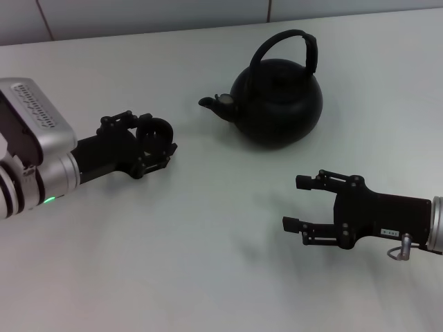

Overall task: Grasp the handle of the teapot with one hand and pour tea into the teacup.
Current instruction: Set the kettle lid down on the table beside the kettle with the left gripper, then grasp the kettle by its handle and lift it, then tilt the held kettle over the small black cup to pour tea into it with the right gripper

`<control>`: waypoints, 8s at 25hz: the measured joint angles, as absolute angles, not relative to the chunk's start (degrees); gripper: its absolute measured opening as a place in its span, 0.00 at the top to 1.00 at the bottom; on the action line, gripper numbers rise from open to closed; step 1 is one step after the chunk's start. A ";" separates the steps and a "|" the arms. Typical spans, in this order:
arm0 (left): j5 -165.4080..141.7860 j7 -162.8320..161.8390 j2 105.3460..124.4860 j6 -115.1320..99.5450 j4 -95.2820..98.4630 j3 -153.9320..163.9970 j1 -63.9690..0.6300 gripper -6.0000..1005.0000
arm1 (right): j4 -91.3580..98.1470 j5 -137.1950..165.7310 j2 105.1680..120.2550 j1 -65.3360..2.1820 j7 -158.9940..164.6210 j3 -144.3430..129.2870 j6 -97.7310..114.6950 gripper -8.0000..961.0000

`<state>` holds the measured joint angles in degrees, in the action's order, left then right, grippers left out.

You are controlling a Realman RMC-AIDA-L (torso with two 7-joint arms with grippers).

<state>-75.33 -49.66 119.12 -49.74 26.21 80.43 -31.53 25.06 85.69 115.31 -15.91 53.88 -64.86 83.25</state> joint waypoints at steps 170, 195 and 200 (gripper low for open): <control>-81.73 -61.62 116.84 -52.69 40.17 83.69 -17.70 0.20 | 18.65 84.85 119.41 -33.42 45.85 -34.13 60.87 0.89; -81.74 -62.96 116.71 -54.41 42.08 83.76 -17.40 0.20 | 22.06 84.50 119.50 -38.10 42.69 -41.08 60.14 0.89; -81.74 -63.03 116.71 -54.41 42.10 83.89 -17.40 0.20 | 22.82 84.64 119.51 -38.70 42.26 -42.34 59.42 0.89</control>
<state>-81.74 -63.03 116.71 -54.41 42.10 83.89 -17.40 22.82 84.64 119.51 -38.70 42.26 -42.34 59.42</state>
